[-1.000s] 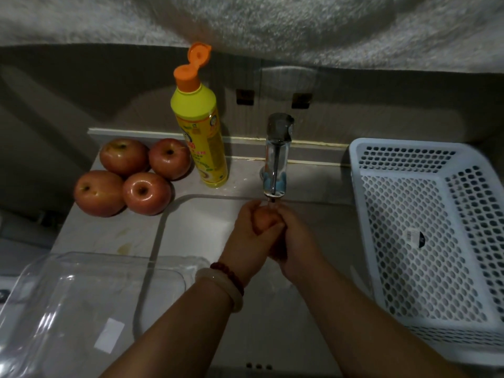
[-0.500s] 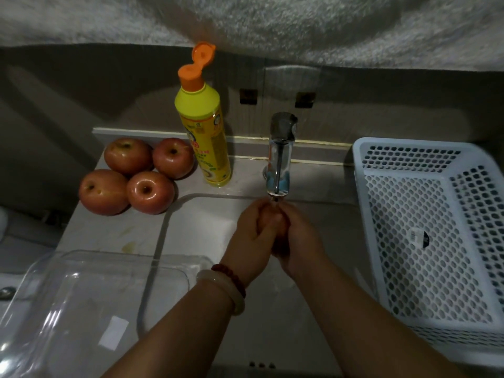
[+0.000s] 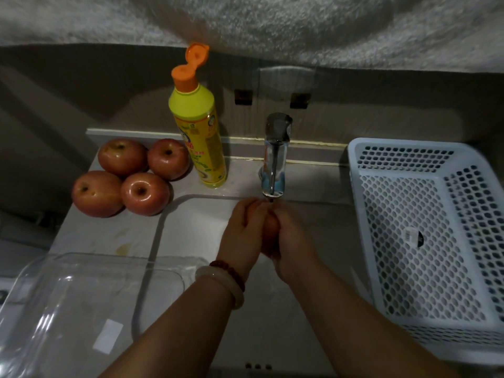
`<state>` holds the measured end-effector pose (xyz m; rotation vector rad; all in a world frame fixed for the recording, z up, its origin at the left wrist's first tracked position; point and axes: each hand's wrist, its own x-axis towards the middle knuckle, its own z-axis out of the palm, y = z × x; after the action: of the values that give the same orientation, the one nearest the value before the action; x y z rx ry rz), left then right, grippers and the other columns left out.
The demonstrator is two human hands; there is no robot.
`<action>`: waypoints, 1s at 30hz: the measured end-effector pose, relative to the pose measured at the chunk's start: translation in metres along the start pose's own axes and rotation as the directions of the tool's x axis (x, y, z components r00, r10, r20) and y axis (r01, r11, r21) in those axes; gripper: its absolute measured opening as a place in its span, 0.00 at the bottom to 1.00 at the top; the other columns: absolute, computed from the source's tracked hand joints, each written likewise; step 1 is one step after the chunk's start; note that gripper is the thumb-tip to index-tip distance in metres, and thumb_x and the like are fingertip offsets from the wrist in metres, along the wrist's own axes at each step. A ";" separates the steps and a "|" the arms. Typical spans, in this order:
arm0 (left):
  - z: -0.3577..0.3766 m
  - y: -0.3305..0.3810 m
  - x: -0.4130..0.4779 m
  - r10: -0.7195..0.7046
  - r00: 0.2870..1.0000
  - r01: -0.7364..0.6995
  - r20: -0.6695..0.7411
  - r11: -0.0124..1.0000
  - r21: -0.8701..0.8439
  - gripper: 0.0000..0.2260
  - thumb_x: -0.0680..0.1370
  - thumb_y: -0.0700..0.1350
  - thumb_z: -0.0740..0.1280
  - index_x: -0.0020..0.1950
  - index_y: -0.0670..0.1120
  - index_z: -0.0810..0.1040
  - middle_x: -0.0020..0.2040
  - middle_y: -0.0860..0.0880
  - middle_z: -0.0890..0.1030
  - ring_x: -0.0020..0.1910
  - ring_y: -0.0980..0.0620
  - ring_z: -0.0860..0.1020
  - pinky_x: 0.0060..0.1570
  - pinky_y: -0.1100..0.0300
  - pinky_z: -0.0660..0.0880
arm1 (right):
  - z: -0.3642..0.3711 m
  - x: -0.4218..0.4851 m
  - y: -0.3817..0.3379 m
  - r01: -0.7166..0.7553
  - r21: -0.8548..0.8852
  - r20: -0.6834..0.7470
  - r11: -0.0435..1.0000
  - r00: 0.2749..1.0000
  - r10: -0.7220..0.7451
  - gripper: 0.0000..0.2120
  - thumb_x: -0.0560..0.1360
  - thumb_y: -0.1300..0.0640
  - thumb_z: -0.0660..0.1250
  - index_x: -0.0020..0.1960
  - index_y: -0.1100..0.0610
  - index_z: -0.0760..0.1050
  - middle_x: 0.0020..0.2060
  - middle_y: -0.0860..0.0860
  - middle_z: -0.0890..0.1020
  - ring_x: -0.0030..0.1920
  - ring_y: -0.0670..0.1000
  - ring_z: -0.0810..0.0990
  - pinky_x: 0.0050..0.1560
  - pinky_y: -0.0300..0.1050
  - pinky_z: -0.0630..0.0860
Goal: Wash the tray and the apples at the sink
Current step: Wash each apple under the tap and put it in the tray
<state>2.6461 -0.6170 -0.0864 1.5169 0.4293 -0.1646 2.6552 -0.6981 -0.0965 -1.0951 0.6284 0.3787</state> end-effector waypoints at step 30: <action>-0.003 0.004 0.000 -0.043 0.996 0.040 -0.074 0.998 -0.041 0.08 0.77 0.50 0.66 0.55 0.53 0.72 0.51 0.51 0.79 0.50 0.55 0.79 0.50 0.56 0.78 | 0.006 -0.007 -0.006 0.016 -0.067 -0.011 0.998 1.000 -0.017 0.12 0.78 0.49 0.62 0.53 0.53 0.81 0.48 0.56 0.85 0.47 0.54 0.84 0.37 0.46 0.79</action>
<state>2.6474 -0.6140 -0.0830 1.4789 0.5212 -0.1315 2.6549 -0.6949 -0.0859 -1.1661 0.6199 0.3813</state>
